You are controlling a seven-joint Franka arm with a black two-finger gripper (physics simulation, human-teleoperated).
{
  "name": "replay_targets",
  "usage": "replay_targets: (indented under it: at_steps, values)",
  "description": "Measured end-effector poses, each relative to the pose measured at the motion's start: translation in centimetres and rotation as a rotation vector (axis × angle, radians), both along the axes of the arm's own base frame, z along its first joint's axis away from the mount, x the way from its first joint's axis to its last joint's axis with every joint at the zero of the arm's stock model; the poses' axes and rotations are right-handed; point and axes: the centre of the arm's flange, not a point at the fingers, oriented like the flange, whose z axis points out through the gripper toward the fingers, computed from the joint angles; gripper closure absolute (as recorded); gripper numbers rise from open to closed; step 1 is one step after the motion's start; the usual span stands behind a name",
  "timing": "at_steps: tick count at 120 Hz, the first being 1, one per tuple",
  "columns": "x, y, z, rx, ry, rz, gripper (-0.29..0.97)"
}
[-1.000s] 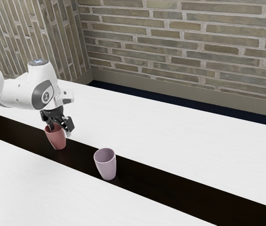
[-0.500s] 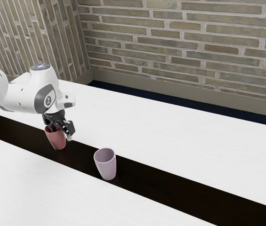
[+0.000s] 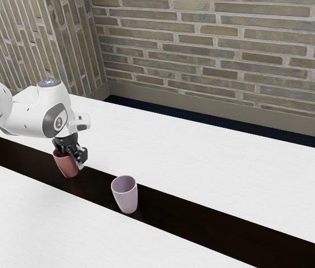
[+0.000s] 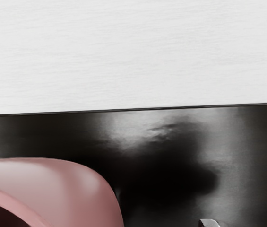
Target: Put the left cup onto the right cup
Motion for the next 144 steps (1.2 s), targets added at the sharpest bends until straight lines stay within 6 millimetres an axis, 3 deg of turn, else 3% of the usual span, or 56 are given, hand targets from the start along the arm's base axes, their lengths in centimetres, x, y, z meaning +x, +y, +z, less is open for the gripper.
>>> replay_targets:
  at_steps: [32, 59, 97, 144]
  values:
    - [0.0, 0.0, -0.1, 0.001, -0.001, -0.004, 0.67]
    - [0.0, 0.0, 0.0, 0.004, -0.002, -0.007, 0.77]
    - [0.0, -0.1, 0.5, 0.009, -0.003, 0.0, 0.78]
    - [0.0, -1.4, 4.9, 0.024, -0.006, -0.029, 0.78]
